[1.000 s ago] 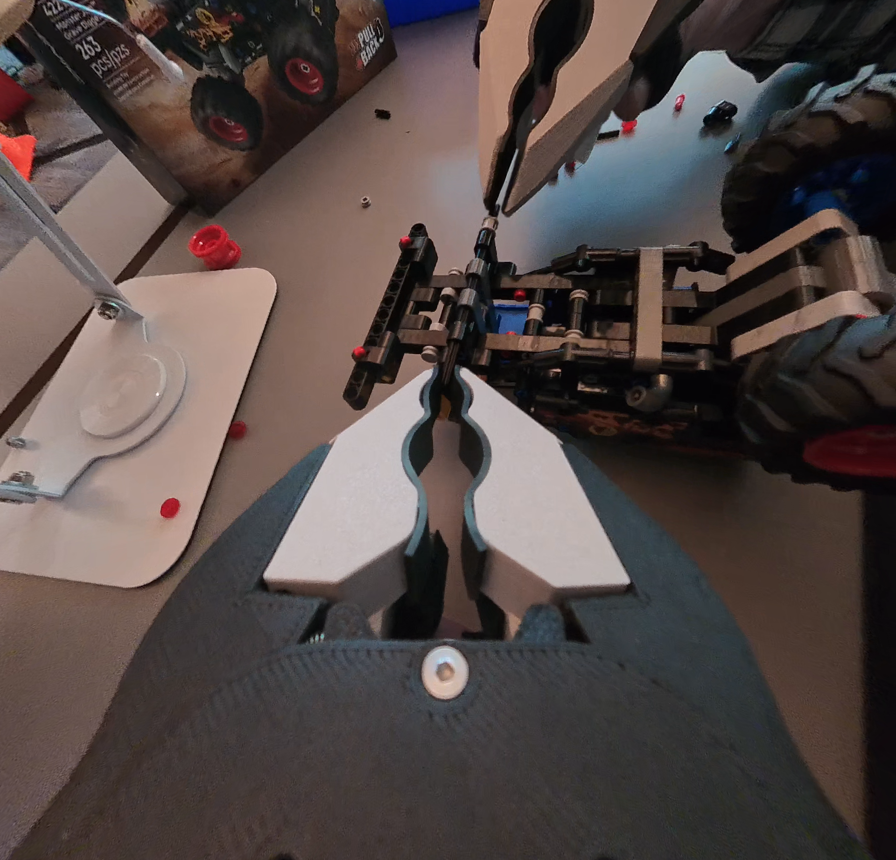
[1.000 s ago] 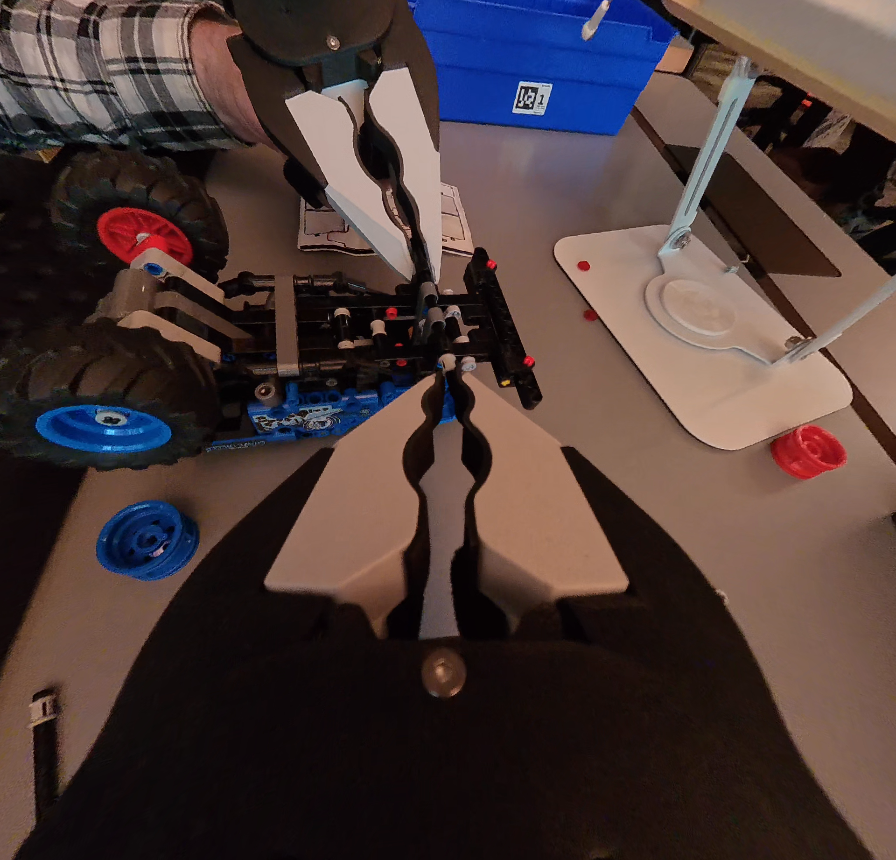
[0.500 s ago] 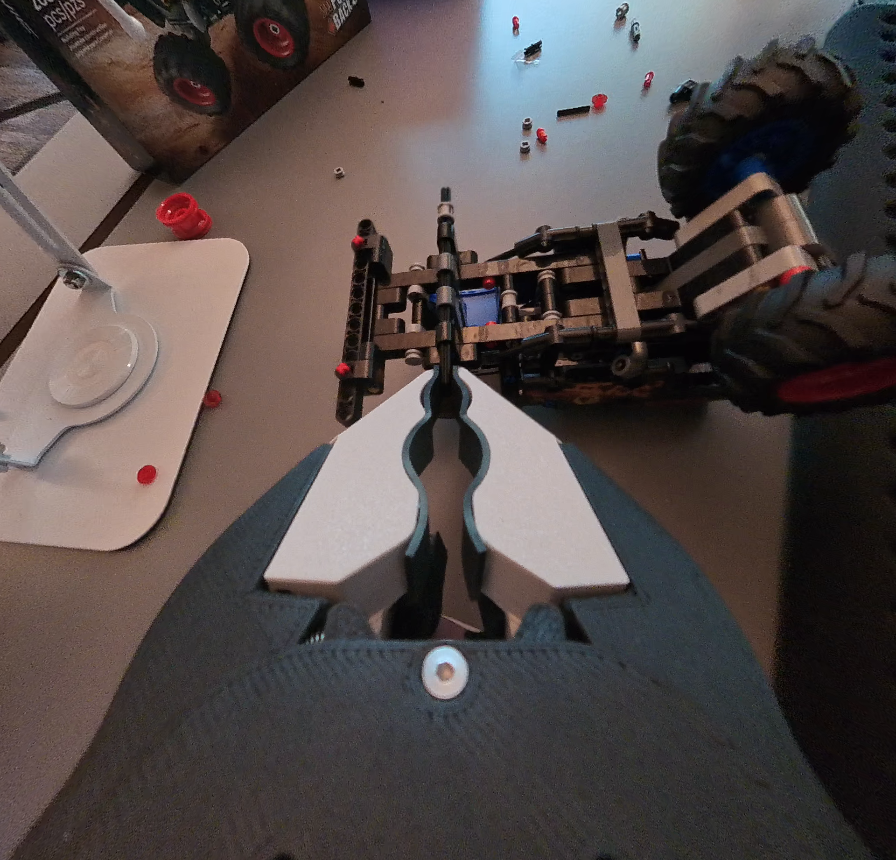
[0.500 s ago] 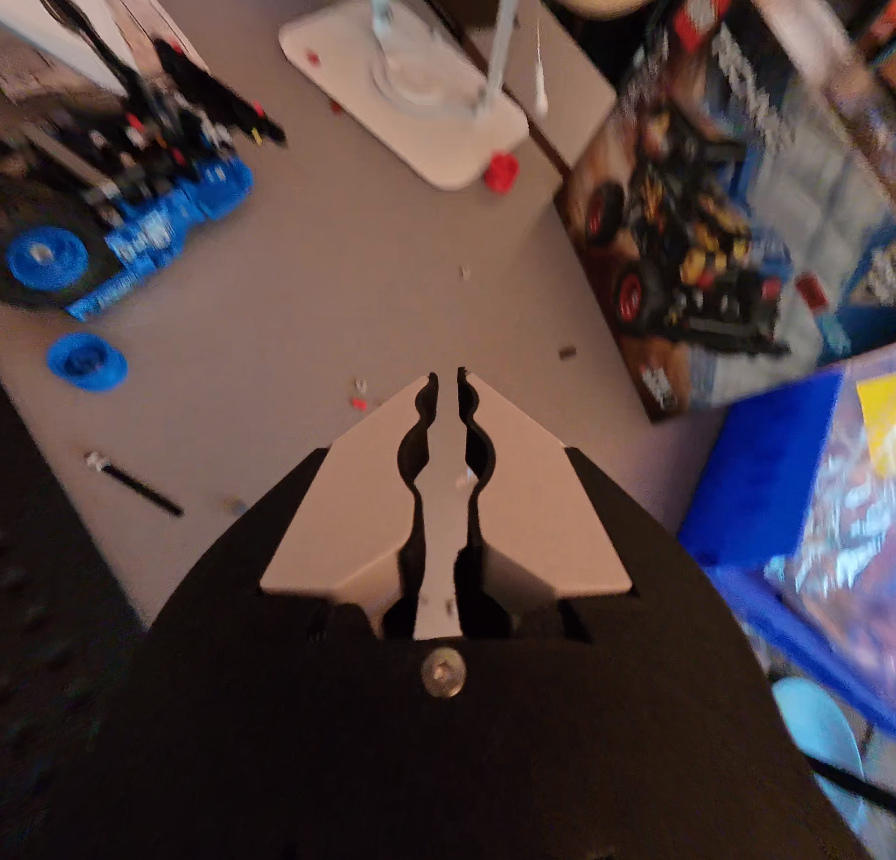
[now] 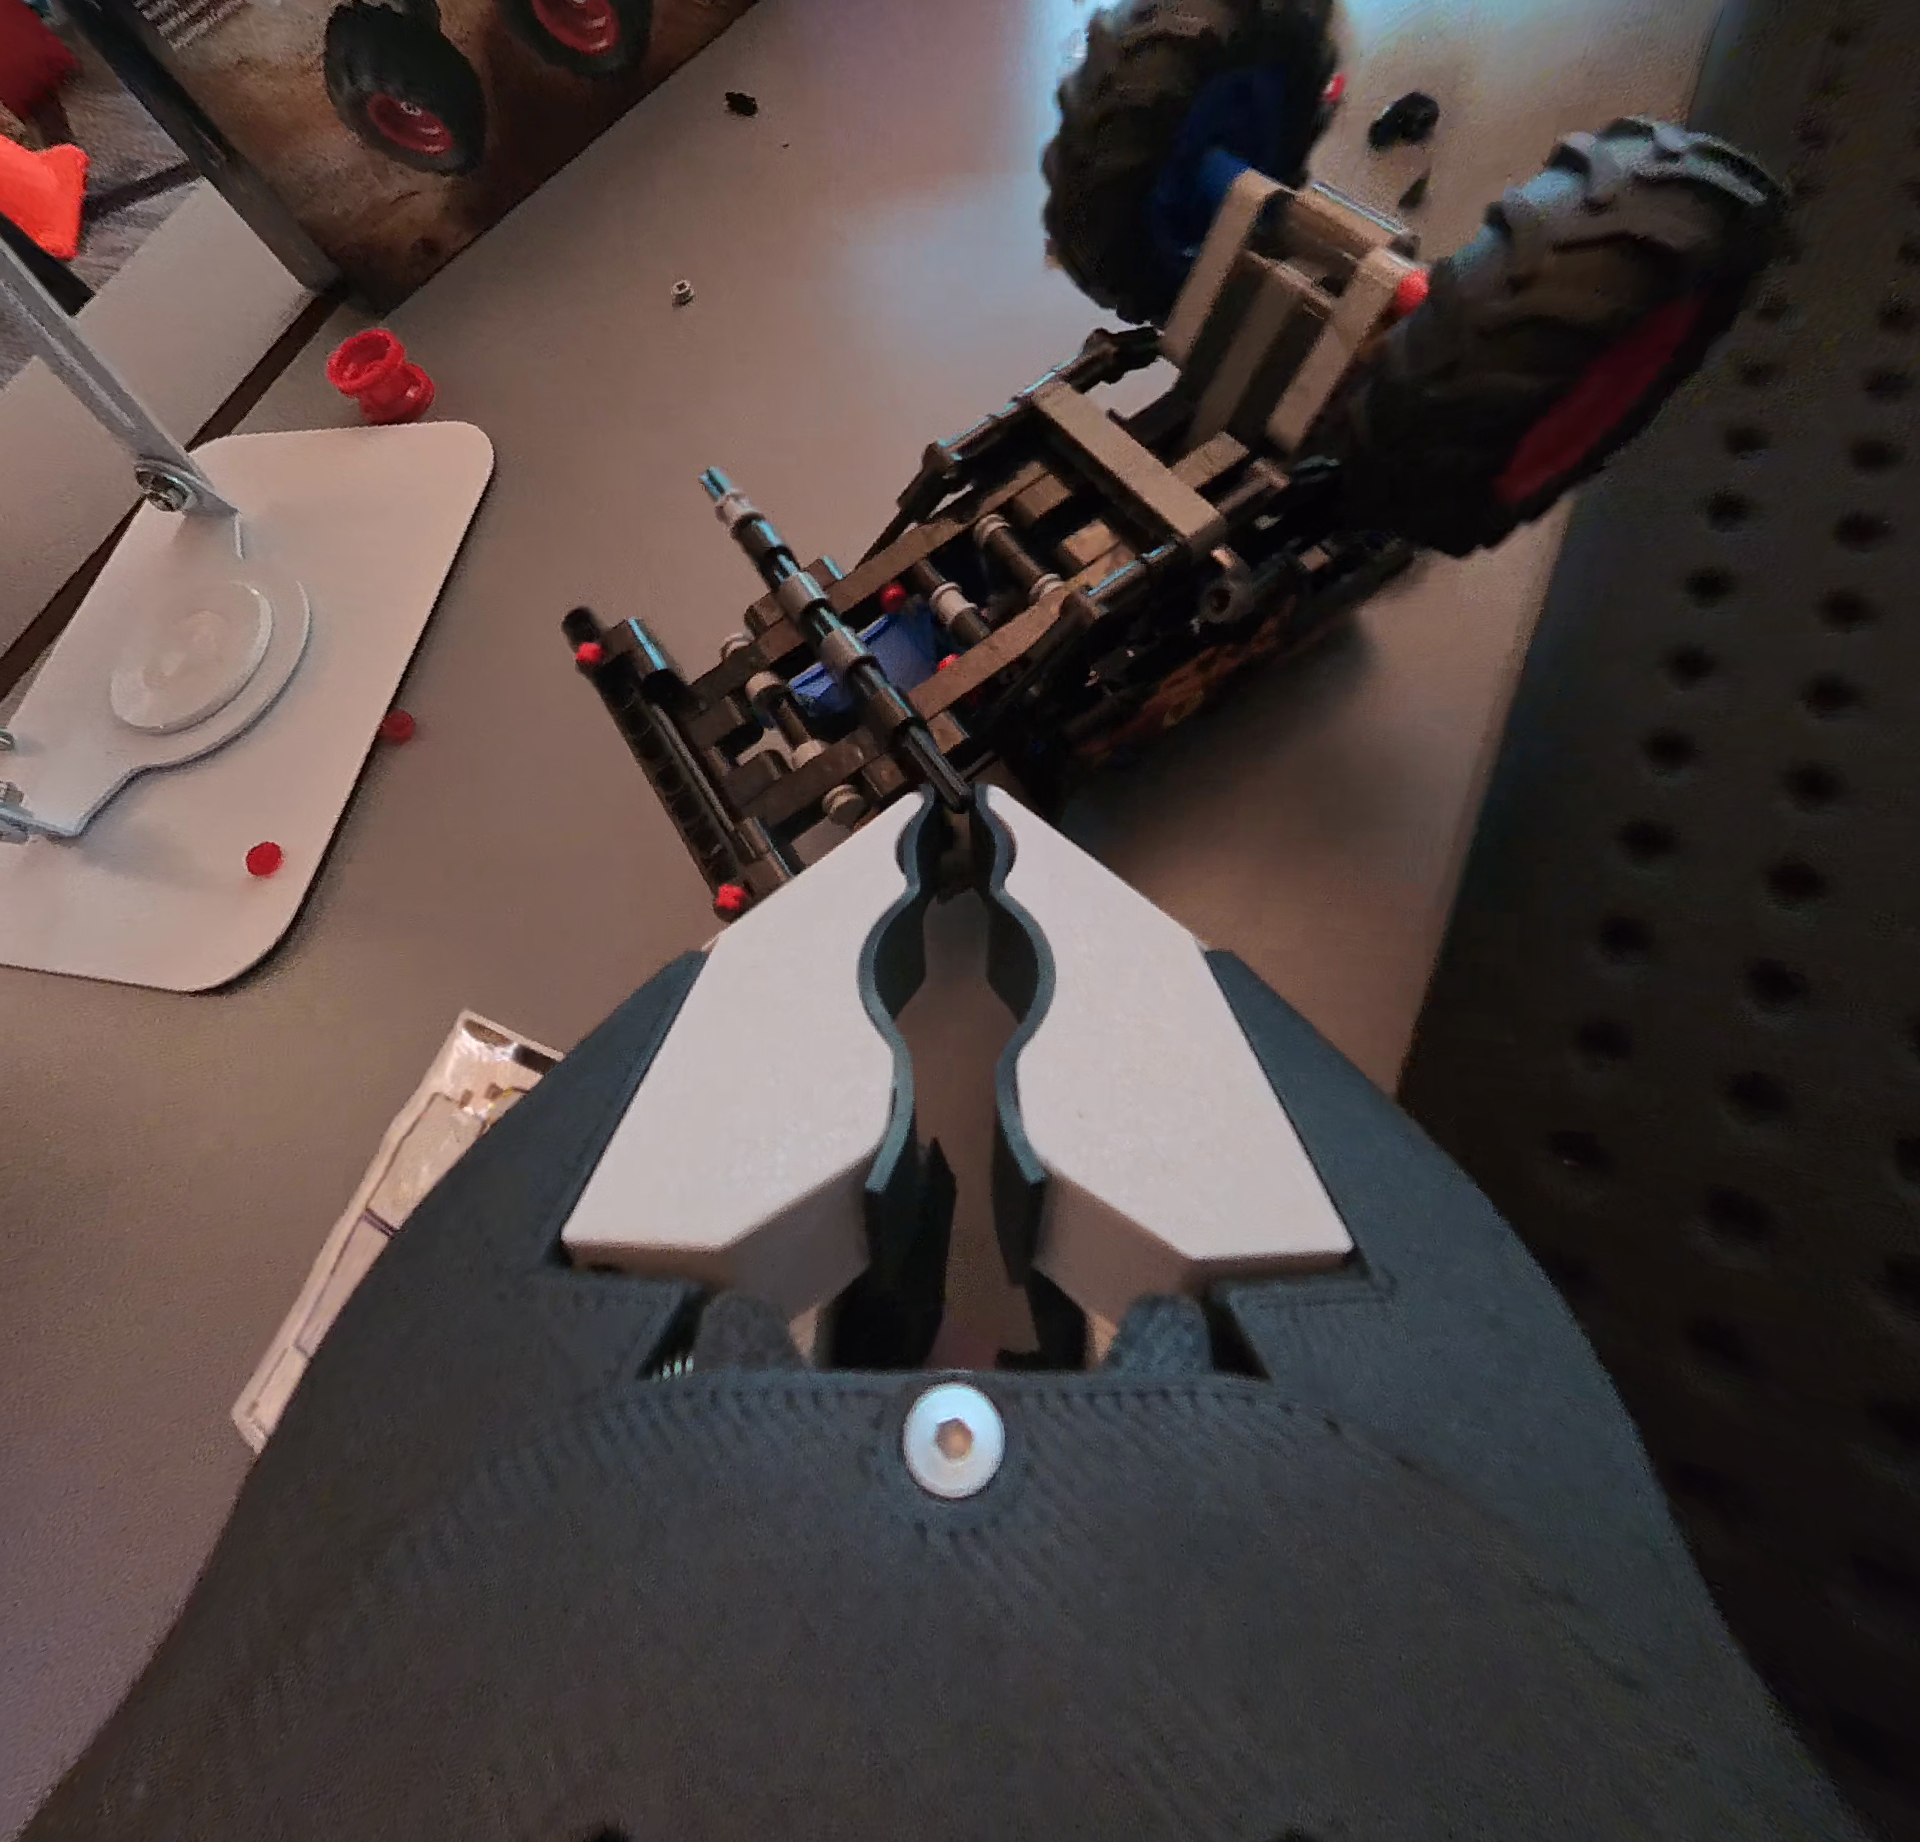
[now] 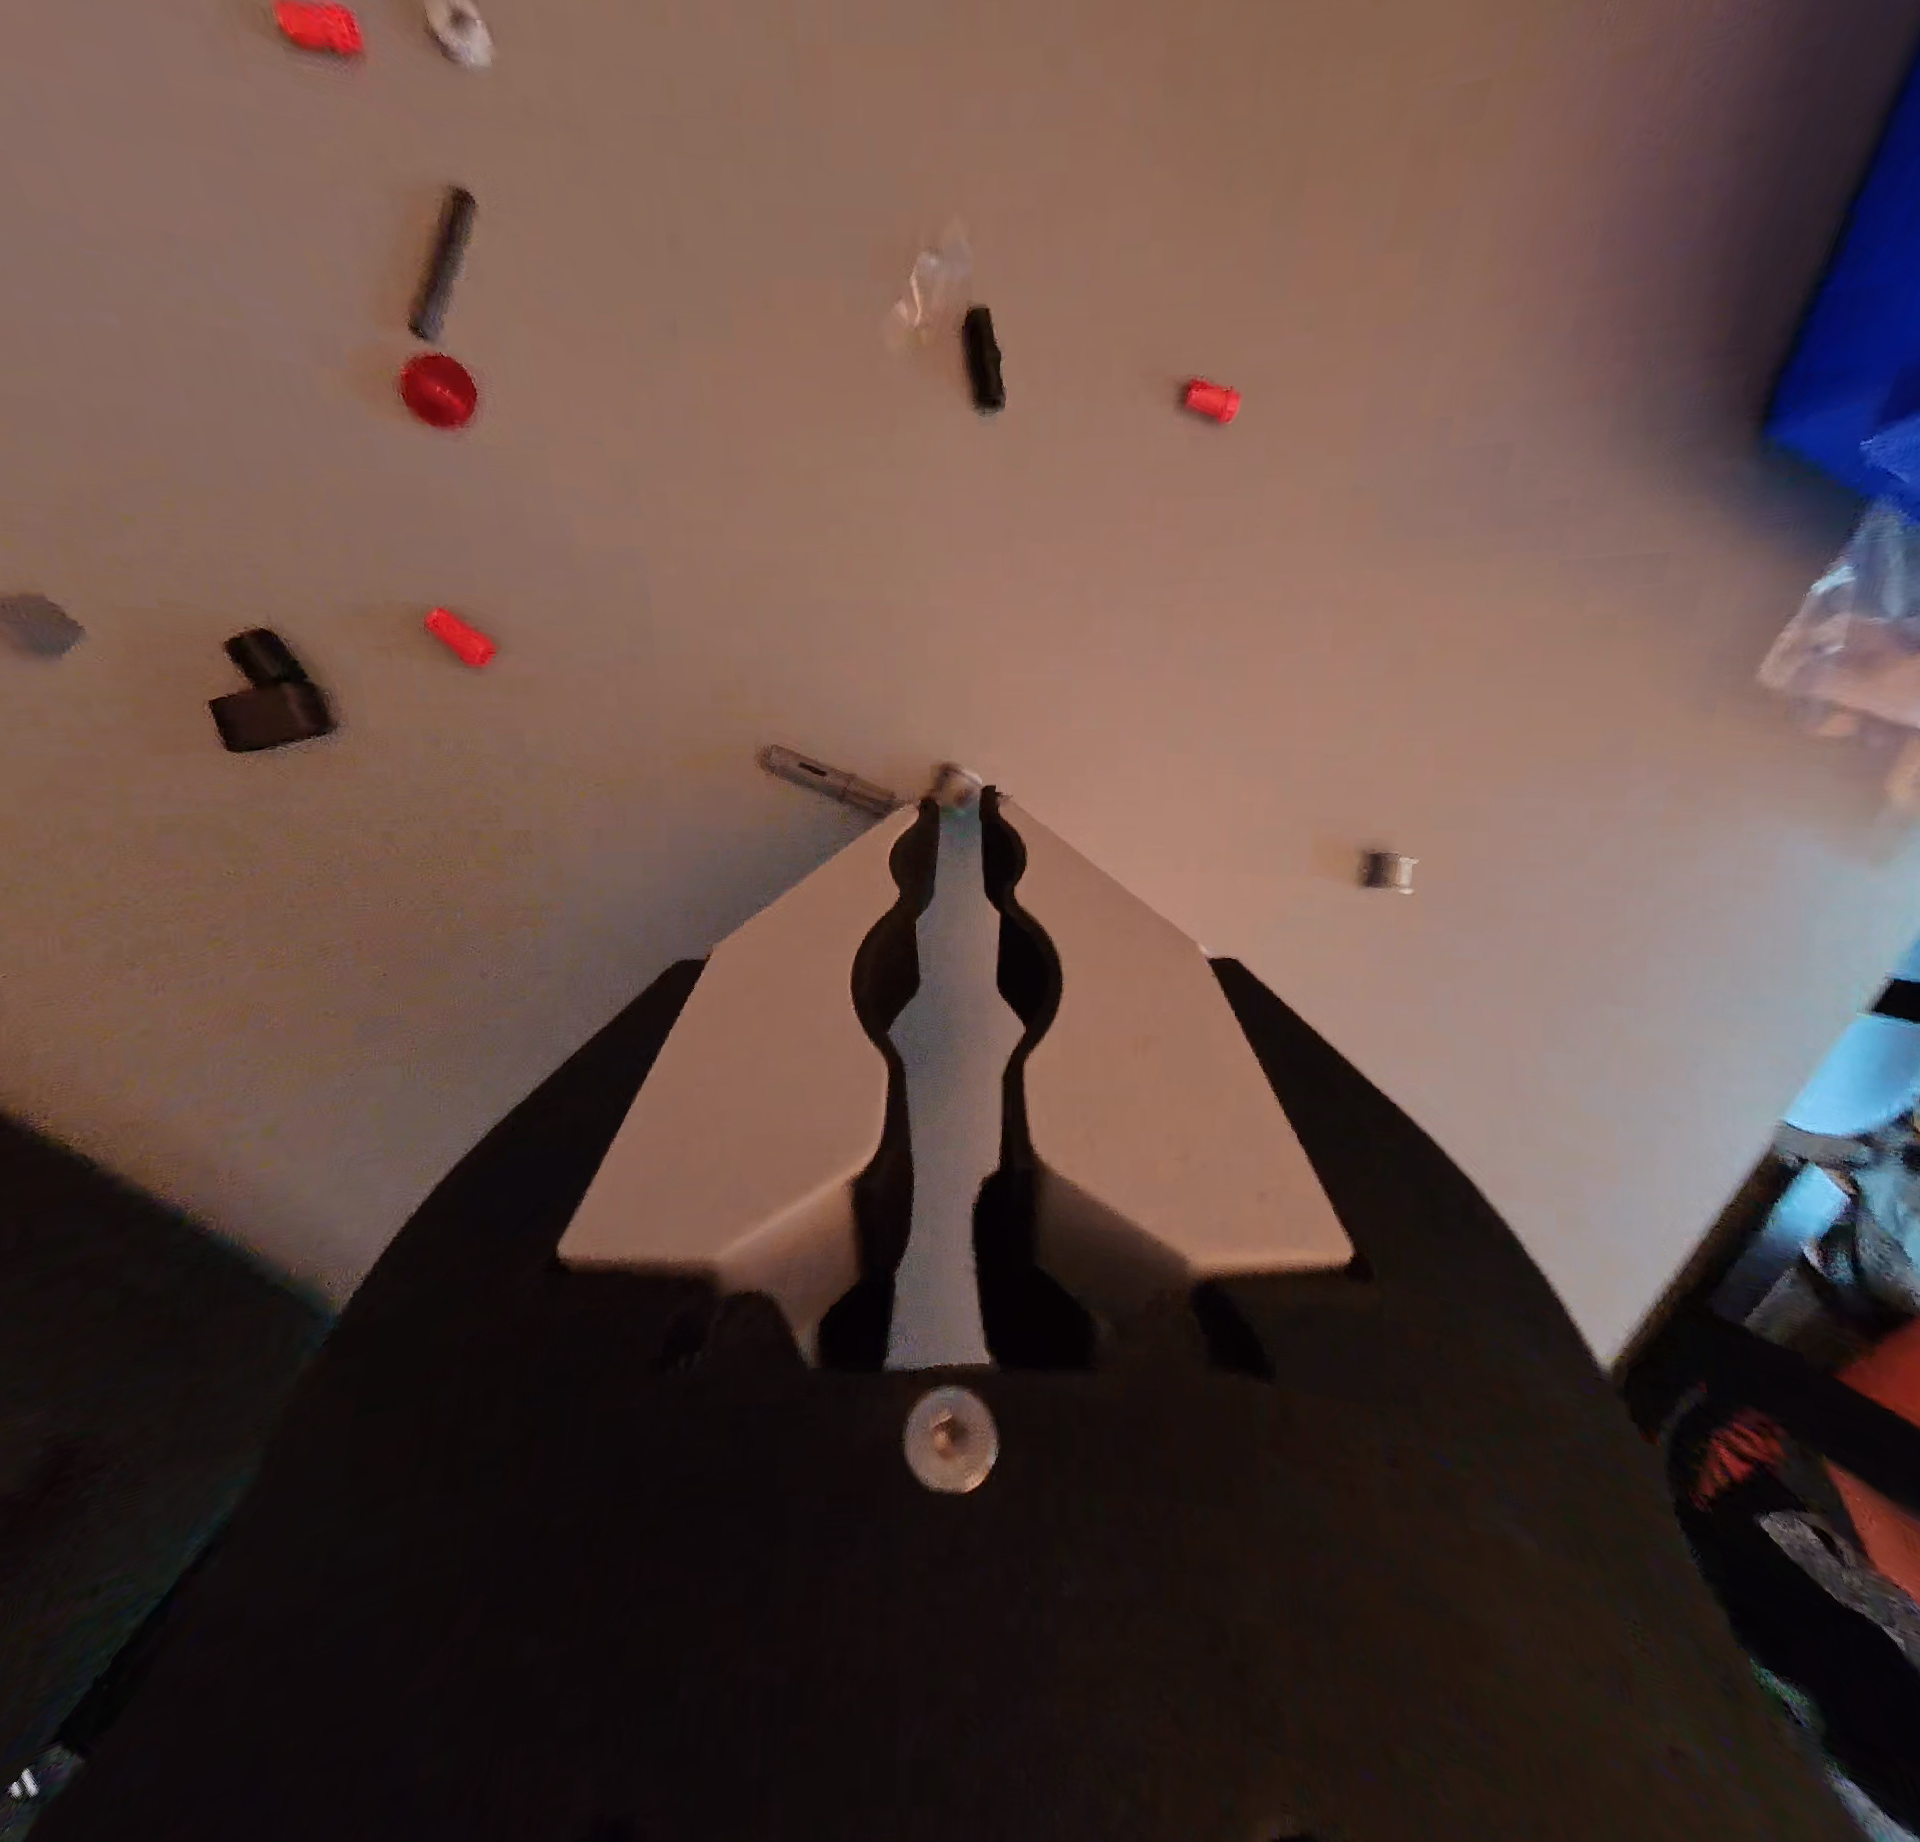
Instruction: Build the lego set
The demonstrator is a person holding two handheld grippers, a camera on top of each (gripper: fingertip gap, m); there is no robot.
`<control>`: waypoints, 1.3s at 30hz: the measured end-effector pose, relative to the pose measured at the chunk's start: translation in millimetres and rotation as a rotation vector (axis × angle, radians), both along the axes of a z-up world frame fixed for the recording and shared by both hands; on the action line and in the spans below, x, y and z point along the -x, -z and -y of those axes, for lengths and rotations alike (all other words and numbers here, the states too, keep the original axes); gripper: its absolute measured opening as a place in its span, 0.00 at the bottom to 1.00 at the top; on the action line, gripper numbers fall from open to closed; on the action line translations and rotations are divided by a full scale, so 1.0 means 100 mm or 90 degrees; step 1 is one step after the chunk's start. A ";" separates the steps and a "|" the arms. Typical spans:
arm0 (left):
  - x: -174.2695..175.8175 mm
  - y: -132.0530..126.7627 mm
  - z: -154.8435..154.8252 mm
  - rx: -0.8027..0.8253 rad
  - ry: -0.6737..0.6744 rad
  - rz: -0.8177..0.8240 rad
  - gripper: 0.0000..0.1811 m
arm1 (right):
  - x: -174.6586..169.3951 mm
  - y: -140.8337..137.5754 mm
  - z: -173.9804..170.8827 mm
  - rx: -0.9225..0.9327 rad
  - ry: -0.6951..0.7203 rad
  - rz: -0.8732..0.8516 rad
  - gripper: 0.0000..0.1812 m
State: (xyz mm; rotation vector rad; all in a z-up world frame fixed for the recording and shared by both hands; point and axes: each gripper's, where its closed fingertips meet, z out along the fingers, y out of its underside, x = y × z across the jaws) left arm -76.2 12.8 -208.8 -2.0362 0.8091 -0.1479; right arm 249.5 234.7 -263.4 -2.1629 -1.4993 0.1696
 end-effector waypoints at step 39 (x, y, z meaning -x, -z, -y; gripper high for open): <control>-0.27 0.24 -0.29 0.293 0.367 -0.296 0.36 | 0.34 -0.20 0.33 -0.007 -0.123 -0.163 0.02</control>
